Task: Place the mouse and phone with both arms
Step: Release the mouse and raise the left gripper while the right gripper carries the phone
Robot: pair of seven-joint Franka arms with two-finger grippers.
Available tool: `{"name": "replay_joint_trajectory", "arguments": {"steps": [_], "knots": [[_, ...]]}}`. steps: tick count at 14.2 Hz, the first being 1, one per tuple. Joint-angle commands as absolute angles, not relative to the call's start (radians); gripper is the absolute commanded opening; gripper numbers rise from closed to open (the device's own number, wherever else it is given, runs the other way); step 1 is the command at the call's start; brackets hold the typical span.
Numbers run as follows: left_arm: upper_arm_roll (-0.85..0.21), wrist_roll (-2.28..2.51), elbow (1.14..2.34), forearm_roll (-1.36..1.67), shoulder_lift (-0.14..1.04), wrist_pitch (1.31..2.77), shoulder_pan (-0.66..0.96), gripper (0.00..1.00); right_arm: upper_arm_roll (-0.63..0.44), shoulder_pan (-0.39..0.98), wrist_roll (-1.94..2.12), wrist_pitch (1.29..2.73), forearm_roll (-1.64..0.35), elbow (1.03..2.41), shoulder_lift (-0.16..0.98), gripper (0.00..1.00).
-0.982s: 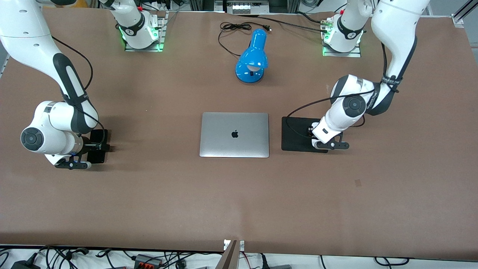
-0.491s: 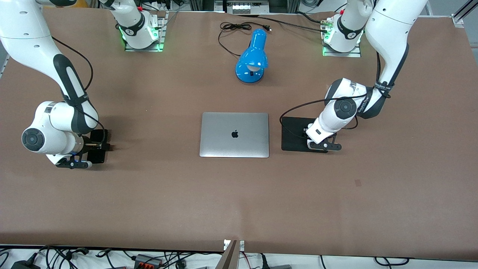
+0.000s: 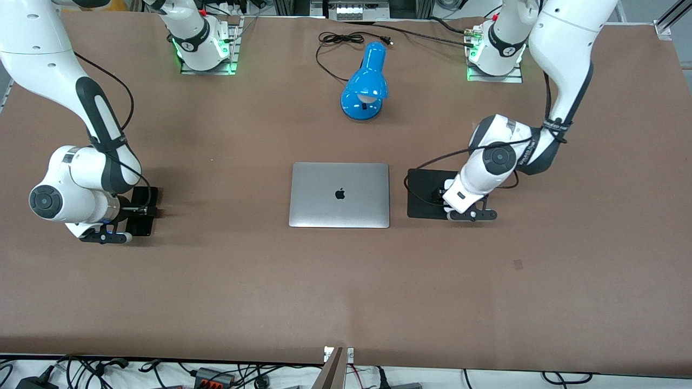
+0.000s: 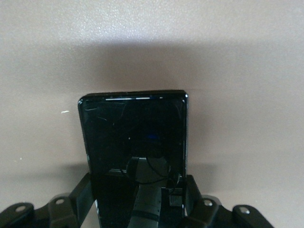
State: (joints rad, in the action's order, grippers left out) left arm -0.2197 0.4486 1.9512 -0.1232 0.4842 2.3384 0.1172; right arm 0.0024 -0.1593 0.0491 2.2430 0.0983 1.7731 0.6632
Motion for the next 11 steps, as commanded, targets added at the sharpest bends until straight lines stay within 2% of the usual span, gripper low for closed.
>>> {"name": "replay_joint_trajectory", "arguments": {"steps": [1,3,6,11], "knots": [[-0.215,0.445,1.719,-0.181,0.483,2.029,0.13,1.0,0.011,-0.153,0.06,2.174,0.094,1.767,0.617,0.27],[-0.219,0.379,1.631,-0.289,0.482,1.912,0.118,1.0,0.011,-0.127,0.06,2.122,0.095,1.758,0.575,0.27],[-0.213,0.208,1.516,-0.301,0.477,1.8,0.068,1.0,0.011,-0.048,0.04,2.056,0.086,1.753,0.534,0.27],[-0.226,-0.047,1.332,-0.259,0.439,1.573,-0.043,1.0,0.051,0.027,0.011,2.069,-0.044,1.753,0.551,0.28]]}}
